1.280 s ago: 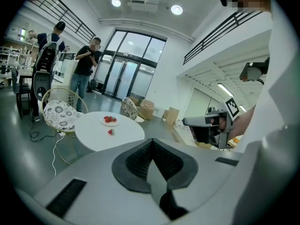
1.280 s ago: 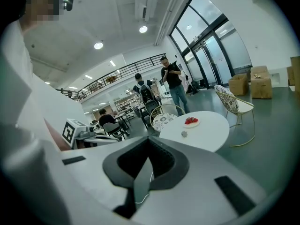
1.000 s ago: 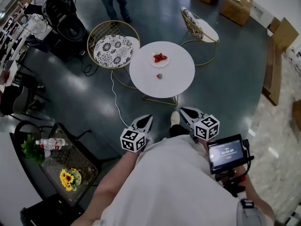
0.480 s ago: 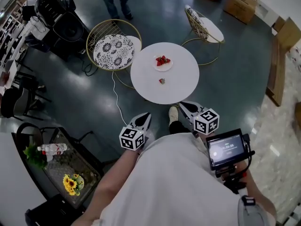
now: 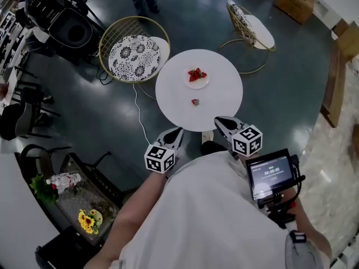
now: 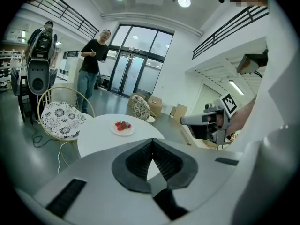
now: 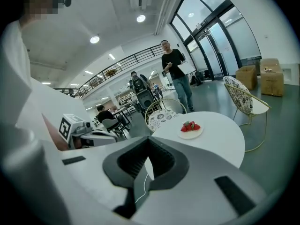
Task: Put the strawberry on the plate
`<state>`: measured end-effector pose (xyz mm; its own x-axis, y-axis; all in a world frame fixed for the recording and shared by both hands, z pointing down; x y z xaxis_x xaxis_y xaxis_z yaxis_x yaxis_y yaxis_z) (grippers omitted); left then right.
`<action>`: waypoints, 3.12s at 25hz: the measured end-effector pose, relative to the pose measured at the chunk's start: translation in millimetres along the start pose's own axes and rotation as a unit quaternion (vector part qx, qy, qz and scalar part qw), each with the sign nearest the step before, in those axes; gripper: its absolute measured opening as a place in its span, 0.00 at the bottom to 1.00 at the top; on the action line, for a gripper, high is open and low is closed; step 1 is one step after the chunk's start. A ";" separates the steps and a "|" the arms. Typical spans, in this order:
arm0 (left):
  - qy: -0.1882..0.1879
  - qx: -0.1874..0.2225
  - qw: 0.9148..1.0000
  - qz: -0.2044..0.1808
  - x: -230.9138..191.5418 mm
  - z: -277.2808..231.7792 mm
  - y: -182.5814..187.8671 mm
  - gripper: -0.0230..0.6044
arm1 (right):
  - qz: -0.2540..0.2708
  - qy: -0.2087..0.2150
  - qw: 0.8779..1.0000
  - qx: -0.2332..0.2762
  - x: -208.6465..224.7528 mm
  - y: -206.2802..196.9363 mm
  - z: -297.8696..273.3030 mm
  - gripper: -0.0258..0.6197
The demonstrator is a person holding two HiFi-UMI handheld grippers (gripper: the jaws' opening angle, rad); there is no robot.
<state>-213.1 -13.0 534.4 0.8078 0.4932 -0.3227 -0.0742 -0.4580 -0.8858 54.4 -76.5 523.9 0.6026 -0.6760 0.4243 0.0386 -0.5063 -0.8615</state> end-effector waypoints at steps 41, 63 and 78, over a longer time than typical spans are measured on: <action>-0.022 -0.058 0.998 -0.012 -76.0 -159.3 36.9 0.05 | -0.021 0.034 0.998 -0.041 129.6 42.0 -113.1 0.05; -0.024 -0.153 0.986 -0.058 -88.9 -197.1 7.3 0.05 | -0.074 -0.005 0.997 -0.038 156.5 14.3 -104.6 0.05; -0.078 -0.242 0.954 -0.160 -93.7 -215.9 -25.3 0.06 | -0.092 -0.002 0.995 -0.046 157.8 -9.4 -101.3 0.05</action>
<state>-160.7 -207.3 659.1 0.6444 0.7517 -0.1402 0.4708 -0.5345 -0.7019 68.3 -232.6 627.2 0.5947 -0.5652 0.5718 0.0751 -0.6690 -0.7394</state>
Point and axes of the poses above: the fingertips, and each gripper's own axes: z backward along the fingers, x to its right, y out of its top, the point moved 10 cm from there along z, backward along the fingers, and after that the axes turned 8 degrees about x, right-handed, at the moved point
